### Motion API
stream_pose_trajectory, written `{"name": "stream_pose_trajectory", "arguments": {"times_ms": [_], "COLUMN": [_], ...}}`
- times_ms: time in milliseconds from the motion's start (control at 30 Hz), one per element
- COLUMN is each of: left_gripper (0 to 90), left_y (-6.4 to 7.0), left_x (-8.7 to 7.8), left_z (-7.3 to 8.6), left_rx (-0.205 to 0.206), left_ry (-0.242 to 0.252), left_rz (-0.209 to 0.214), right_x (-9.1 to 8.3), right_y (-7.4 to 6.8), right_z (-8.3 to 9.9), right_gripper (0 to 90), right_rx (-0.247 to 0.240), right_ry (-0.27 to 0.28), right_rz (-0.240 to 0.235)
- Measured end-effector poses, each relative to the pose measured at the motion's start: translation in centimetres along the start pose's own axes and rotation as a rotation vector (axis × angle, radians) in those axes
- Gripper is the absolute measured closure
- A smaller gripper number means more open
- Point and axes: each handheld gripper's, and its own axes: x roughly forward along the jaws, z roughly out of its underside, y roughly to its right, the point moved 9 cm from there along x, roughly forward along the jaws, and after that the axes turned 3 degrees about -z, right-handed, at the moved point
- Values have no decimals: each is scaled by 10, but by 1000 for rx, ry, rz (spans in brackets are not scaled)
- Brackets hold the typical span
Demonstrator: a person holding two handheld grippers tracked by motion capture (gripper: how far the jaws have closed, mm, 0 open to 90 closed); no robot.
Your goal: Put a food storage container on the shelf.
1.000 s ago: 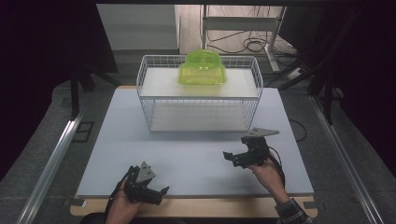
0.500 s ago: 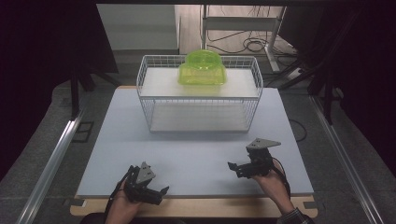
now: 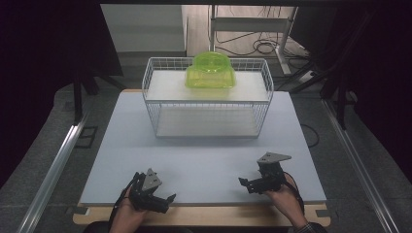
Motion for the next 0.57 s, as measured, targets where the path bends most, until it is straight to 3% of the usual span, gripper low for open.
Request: {"name": "stream_pose_trajectory", "arguments": {"times_ms": [300, 567], "left_gripper": [7, 0], "left_y": [0, -2], "left_x": [1, 0], "left_z": [1, -1], "left_rx": [3, -5], "left_ry": [-2, 8], "left_rz": [-2, -12], "right_x": [6, 7], "right_y": [-4, -3], "right_z": [14, 15], "right_gripper": [3, 2], "right_rx": [-7, -14], "right_ry": [-41, -51], "right_rz": [1, 11]}}
